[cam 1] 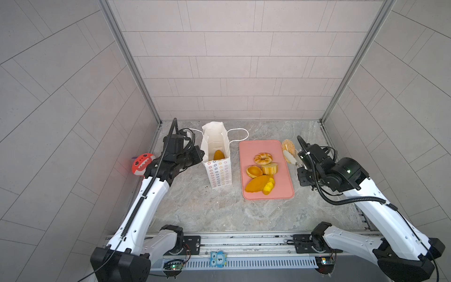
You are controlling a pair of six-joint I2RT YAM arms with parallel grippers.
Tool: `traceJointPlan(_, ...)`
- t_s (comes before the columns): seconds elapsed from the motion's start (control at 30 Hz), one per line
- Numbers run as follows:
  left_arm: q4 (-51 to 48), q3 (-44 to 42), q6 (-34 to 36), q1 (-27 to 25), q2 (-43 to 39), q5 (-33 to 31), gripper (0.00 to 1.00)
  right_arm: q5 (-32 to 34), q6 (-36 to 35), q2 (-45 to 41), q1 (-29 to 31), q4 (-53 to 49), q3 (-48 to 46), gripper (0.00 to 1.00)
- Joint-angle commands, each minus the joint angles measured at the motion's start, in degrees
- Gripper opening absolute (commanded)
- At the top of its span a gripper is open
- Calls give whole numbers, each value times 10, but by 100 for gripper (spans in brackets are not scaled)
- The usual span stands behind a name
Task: Place the fake bread into the paper bag
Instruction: 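Lift the sesame roll with the right gripper off the tray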
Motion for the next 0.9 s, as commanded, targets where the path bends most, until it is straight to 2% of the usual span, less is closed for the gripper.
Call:
traceJointPlan(0.0, -11, 13, -1, 2, -1, -2, 10, 22, -19, 8, -8, 2, 38, 33)
traceJointPlan(0.87, -16, 19, -1, 1, -3, -5, 10, 10, -73, 98, -25, 14, 239, 33)
